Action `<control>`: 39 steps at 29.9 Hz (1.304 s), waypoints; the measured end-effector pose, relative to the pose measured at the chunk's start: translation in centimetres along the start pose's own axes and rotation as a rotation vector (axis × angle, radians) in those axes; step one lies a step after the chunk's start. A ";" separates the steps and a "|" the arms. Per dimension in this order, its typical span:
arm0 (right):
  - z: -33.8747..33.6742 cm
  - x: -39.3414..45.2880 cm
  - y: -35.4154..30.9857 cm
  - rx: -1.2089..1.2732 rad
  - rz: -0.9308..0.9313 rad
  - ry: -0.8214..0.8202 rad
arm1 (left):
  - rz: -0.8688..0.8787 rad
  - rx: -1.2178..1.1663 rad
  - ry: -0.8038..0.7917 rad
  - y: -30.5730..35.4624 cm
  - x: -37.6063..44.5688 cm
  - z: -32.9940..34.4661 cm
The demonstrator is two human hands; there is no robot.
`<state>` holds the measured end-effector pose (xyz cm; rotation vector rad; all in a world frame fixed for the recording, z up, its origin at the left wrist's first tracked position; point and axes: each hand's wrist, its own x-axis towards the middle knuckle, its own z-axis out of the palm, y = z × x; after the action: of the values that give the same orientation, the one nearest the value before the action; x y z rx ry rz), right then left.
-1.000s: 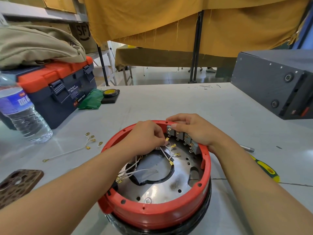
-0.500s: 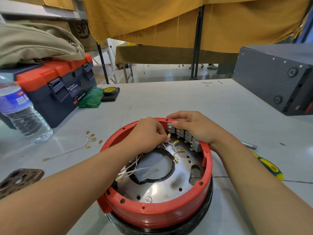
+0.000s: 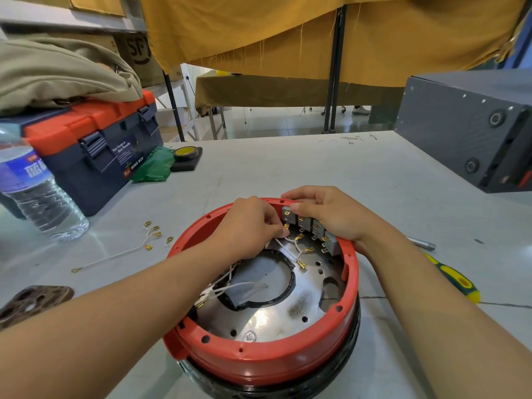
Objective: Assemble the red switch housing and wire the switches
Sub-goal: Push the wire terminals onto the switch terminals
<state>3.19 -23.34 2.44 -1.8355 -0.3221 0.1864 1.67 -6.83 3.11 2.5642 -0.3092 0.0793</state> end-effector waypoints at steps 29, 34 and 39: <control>0.1 0.0 0.0 -0.013 -0.023 0.001 | 0.148 0.193 0.052 0.0 -0.7 0.0; 0.0 0.1 0.1 -0.037 -0.029 -0.011 | 0.150 0.215 0.059 0.1 -0.9 0.0; -0.1 0.2 0.2 -0.049 -0.022 -0.016 | 0.154 0.235 0.060 0.2 -0.8 0.1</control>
<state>3.42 -23.45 2.32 -1.8787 -0.3605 0.1792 0.84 -6.92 3.05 2.7588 -0.5013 0.2634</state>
